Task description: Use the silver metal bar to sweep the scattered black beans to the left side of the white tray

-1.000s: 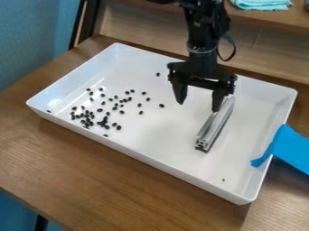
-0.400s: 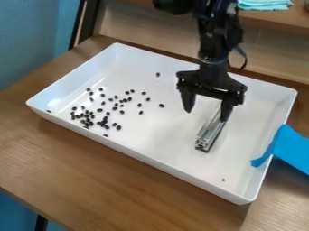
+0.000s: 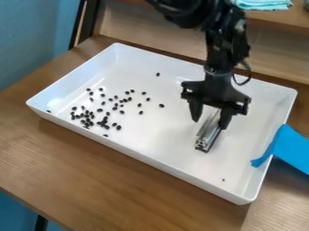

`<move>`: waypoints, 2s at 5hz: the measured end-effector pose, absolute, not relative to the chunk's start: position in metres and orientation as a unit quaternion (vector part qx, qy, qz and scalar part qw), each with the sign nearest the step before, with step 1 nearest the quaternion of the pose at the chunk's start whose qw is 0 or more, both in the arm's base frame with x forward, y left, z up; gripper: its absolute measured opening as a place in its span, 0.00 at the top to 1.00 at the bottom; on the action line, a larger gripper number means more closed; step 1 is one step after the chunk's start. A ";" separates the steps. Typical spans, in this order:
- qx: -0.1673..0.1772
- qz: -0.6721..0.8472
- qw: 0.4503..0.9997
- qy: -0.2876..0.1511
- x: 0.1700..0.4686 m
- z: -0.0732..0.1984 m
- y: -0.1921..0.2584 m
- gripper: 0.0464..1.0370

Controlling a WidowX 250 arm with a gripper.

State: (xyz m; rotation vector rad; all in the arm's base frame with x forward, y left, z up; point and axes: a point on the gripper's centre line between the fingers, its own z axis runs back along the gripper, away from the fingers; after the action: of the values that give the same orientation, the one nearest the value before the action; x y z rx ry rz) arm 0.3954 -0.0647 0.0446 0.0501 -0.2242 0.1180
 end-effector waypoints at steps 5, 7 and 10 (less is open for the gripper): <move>0.058 0.071 0.990 -0.110 0.398 0.030 -0.007 0.65; 0.054 0.057 0.993 -0.084 0.353 0.032 0.066 0.65; 0.058 0.109 0.990 -0.072 0.329 0.048 0.185 0.65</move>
State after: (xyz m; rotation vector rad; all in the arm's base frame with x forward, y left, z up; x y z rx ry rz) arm 0.3292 0.1855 0.0476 0.1156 -0.1452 0.2189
